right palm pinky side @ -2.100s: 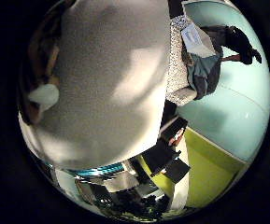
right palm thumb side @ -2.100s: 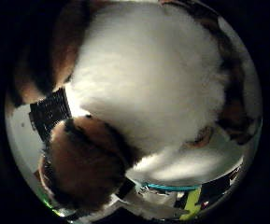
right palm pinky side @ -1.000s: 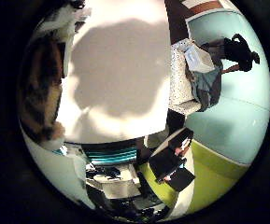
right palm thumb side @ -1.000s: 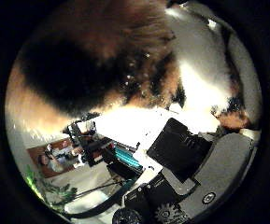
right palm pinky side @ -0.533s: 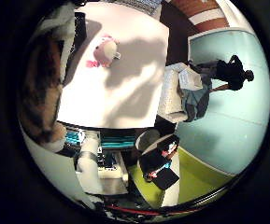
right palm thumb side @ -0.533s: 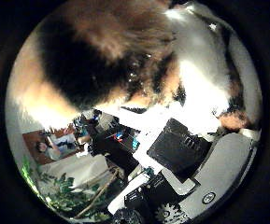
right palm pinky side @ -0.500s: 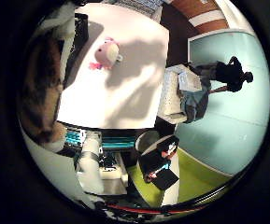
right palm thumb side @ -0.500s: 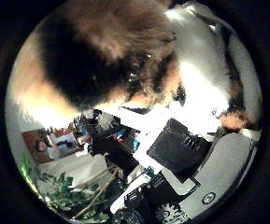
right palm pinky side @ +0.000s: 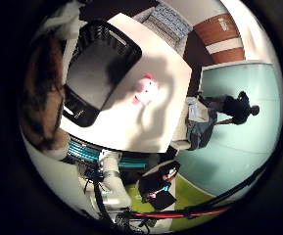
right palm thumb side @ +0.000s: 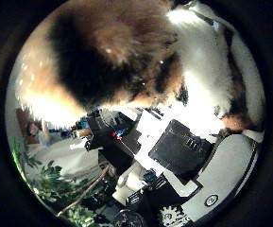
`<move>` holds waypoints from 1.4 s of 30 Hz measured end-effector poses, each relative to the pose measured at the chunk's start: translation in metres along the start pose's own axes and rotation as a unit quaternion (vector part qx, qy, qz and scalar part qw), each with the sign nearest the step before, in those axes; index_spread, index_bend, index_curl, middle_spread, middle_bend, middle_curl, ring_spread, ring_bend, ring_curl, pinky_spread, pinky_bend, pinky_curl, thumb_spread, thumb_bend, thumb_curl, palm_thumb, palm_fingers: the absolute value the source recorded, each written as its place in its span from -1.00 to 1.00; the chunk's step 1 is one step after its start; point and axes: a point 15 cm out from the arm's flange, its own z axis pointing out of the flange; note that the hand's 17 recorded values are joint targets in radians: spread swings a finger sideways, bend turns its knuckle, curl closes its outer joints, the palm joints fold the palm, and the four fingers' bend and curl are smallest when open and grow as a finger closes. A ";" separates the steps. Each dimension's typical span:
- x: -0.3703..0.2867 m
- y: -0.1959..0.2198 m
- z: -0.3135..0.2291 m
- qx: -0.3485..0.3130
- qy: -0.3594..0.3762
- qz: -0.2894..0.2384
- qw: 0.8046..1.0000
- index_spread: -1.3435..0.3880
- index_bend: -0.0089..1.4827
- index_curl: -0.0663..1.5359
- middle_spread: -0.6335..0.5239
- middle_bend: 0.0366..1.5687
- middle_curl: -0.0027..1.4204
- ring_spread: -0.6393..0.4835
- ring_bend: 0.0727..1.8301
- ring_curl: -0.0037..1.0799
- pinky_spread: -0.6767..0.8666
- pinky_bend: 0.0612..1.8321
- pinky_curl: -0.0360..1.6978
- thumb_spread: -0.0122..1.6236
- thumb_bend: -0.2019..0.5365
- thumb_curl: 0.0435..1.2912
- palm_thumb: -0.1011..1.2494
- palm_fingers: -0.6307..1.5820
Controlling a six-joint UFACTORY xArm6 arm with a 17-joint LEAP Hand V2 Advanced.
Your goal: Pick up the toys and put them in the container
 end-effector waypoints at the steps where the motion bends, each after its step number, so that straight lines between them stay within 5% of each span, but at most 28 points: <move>1: -0.004 -0.007 0.002 -0.001 0.000 -0.004 1.000 0.19 0.42 0.40 -0.34 0.55 0.59 -0.36 0.45 0.77 -0.34 0.27 0.58 0.34 -0.49 -0.03 0.62 0.45; 12: -0.011 -0.048 0.029 0.008 0.000 -0.013 1.000 0.19 0.40 0.41 -0.34 0.53 0.59 -0.36 0.43 0.80 -0.34 0.24 0.62 0.32 -0.49 0.00 0.61 0.46; 19: -0.013 -0.065 0.042 0.018 -0.005 -0.006 1.000 0.18 0.33 0.40 -0.35 0.49 0.59 -0.36 0.41 0.78 -0.36 0.22 0.59 0.45 -0.50 -0.09 0.42 0.45; 25: -0.011 -0.063 0.045 0.012 -0.006 -0.005 1.000 0.09 -0.48 0.17 -0.31 0.19 0.31 -0.40 0.26 0.39 -0.60 -0.06 0.25 0.51 -0.54 -0.40 0.06 0.10; 27: -0.011 -0.063 0.046 0.011 -0.006 -0.008 1.000 0.04 -0.52 0.06 -0.27 -0.01 0.19 -0.32 0.06 0.27 -0.39 -0.28 0.21 0.48 -0.54 -0.47 -0.03 -0.25; 30: -0.010 -0.062 0.046 0.009 -0.006 -0.011 1.000 0.02 -0.57 -0.10 -0.11 -0.32 -0.03 -0.02 -0.17 0.04 0.04 -0.39 0.10 0.44 -0.54 -0.54 -0.13 -0.38; 35: -0.006 -0.061 0.046 0.006 -0.005 -0.017 1.000 0.04 -0.70 -0.29 0.08 -0.62 -0.29 0.36 -0.45 -0.24 0.46 -0.47 -0.11 0.37 -0.53 -0.60 -0.22 -0.40; 42: -0.005 -0.058 0.047 0.001 -0.003 -0.018 1.000 0.07 -0.78 -0.47 0.15 -0.75 -0.45 0.46 -0.59 -0.42 0.57 -0.56 -0.31 0.33 -0.52 -0.63 -0.27 -0.35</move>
